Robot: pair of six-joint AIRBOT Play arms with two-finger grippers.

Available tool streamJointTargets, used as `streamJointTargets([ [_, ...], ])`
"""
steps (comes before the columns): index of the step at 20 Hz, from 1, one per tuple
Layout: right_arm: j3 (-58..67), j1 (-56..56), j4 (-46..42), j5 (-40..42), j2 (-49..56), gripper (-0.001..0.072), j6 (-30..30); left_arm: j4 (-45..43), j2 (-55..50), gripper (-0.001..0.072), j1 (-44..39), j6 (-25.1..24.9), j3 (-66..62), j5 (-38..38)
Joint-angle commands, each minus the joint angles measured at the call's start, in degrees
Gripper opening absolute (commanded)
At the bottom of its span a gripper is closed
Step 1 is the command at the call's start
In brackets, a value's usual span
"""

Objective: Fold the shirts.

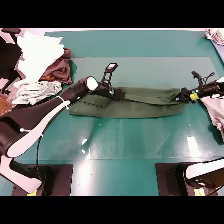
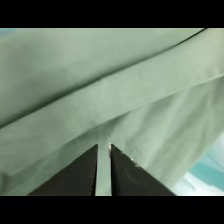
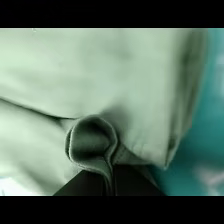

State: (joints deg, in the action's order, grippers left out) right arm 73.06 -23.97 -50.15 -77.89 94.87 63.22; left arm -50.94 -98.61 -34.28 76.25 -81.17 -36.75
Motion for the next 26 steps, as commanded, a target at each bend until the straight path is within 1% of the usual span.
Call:
streamJointTargets([
  [1, 0.1, 4.2, 2.7, -2.1, -6.1, 0.0020, 5.5, 0.5, -3.3, 0.0114, 0.0, -0.2, 0.0, -0.1],
  [5, 0.1, 12.5, 4.7, -1.8, -14.4, 0.0019, 13.7, 0.3, -5.1, 0.0113, 0.0, -0.2, 0.0, -2.3],
  [7, 0.1, 16.4, 7.5, -1.2, -18.9, 0.0019, 16.7, 0.3, -5.2, 0.0113, 0.0, -0.2, 0.0, -2.8],
  [9, 0.2, 19.4, 11.9, 1.7, -23.3, 0.0019, 21.5, 0.3, -5.3, 0.0112, 0.0, -0.2, 0.0, -2.8],
  [10, 0.2, 20.7, 14.8, 3.8, -25.3, 0.0019, 23.6, 0.2, -5.3, 0.0024, 0.0, -0.3, 0.0, -2.9],
  [11, 0.2, 21.7, 16.6, 5.9, -26.9, 0.0019, 26.1, 0.1, -5.3, 0.0028, 0.0, -0.2, 0.0, -2.8],
  [13, 0.2, 24.1, 17.1, 7.4, -29.1, 0.0019, 29.7, 0.2, -5.3, 0.0028, 0.0, -0.2, 0.0, -2.9],
  [15, 0.2, 26.1, 17.7, 7.3, -29.6, 0.0019, 31.3, 0.2, -5.3, 0.0028, 0.0, -0.2, 0.0, -3.1],
  [19, 0.2, 31.1, 17.1, 7.3, -27.6, 0.0019, 31.3, 0.9, -5.2, 0.0028, 0.0, 0.2, -0.2, -3.6],
  [23, 0.2, 32.7, 17.0, 7.5, -23.9, 0.0019, 30.6, 2.5, -2.8, 0.0028, 0.0, 0.3, -3.0, -8.0],
  [26, 0.2, 32.7, 16.9, 9.1, -23.1, 0.0019, 30.2, 1.9, 3.0, 0.0028, 0.9, 0.5, -5.1, -12.5],
])
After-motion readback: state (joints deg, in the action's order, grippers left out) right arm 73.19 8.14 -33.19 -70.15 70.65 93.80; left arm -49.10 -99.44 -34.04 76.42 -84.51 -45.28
